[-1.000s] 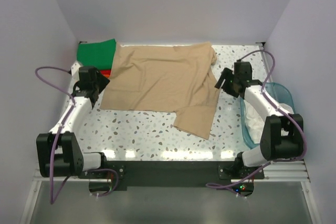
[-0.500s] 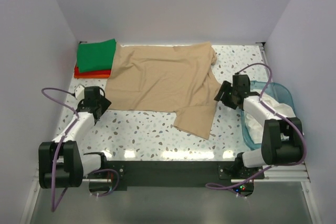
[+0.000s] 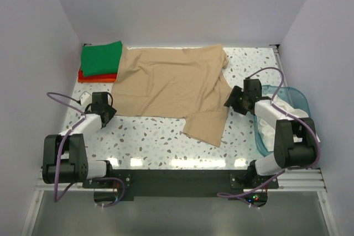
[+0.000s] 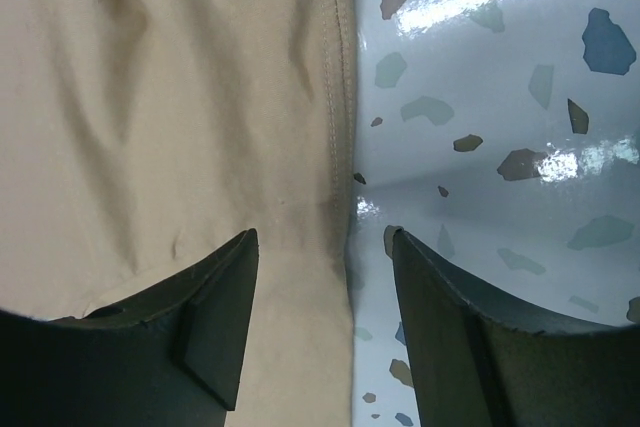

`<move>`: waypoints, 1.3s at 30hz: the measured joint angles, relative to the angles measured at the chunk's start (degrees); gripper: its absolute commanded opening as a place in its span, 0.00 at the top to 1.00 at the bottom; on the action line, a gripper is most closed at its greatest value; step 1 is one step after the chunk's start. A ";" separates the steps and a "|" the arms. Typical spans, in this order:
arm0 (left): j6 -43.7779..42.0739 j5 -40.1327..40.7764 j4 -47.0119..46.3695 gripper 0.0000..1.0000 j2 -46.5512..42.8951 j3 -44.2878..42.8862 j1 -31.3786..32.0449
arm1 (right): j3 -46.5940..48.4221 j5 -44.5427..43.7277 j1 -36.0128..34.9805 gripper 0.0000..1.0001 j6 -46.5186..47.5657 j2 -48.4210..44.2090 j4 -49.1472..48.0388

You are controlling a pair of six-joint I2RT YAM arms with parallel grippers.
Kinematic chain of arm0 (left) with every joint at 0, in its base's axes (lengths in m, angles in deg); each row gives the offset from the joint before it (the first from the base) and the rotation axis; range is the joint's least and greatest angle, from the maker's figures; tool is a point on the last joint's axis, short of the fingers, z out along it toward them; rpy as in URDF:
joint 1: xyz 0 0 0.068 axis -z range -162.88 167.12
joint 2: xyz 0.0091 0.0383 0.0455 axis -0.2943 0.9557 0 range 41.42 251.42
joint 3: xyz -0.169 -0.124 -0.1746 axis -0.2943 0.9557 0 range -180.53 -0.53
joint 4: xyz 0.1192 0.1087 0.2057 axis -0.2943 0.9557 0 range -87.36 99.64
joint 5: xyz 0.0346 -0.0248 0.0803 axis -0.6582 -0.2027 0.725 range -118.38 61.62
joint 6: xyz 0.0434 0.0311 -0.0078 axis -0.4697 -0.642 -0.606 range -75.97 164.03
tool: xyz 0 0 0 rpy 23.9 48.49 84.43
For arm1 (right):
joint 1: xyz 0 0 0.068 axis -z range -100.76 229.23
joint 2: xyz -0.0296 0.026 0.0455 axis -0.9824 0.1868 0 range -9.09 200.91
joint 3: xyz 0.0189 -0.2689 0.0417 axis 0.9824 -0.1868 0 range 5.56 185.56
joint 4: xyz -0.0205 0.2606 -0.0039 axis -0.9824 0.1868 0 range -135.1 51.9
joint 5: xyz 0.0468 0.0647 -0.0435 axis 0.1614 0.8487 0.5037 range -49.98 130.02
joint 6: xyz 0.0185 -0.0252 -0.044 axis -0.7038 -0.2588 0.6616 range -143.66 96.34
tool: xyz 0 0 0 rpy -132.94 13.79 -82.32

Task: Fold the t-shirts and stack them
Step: Fold the tshirt

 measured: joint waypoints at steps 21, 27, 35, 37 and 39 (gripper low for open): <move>1.79 2.95 -5.07 0.91 7.43 -3.04 0.00 | -2.40 1.05 -0.42 0.46 -0.42 0.76 -2.01; 1.79 2.45 -5.09 1.00 7.45 -3.02 0.00 | -2.64 1.22 -0.85 0.48 -0.85 1.95 -3.26; 1.79 1.88 -5.14 1.00 7.45 -3.04 0.00 | -2.64 1.33 -1.49 0.69 -1.97 3.41 -5.46; 1.79 1.73 -5.14 1.00 7.45 -3.02 0.00 | -2.64 1.25 -1.79 0.82 -2.29 3.76 -5.73; 1.79 1.62 -5.14 1.00 7.43 -3.02 0.00 | -2.64 1.20 -2.03 0.90 -2.62 3.91 -5.53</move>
